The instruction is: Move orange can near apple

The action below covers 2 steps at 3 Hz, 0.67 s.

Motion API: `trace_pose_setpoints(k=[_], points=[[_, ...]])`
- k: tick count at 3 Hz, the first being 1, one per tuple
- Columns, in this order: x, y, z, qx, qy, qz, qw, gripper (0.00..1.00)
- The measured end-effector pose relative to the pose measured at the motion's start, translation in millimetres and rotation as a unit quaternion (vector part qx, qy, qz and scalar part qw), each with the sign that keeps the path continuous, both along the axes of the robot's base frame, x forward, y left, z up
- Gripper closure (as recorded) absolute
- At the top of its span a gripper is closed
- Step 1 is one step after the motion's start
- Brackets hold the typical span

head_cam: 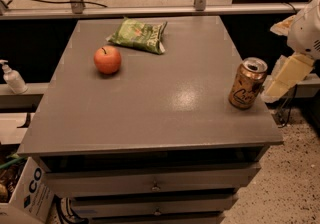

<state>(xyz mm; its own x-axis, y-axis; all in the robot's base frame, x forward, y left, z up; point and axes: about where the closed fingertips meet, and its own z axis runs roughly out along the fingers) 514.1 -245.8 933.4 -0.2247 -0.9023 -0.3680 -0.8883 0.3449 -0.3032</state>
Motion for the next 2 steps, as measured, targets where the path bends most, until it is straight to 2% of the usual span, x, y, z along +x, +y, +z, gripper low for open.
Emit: trace_pose_setpoints(k=[1, 2], points=[[16.5, -12.0, -12.8, 0.025, -0.001, -0.019, 0.9995, 0.0], [17.7, -17.9, -28.0, 0.066, 0.015, -0.041, 0.9968, 0.0]])
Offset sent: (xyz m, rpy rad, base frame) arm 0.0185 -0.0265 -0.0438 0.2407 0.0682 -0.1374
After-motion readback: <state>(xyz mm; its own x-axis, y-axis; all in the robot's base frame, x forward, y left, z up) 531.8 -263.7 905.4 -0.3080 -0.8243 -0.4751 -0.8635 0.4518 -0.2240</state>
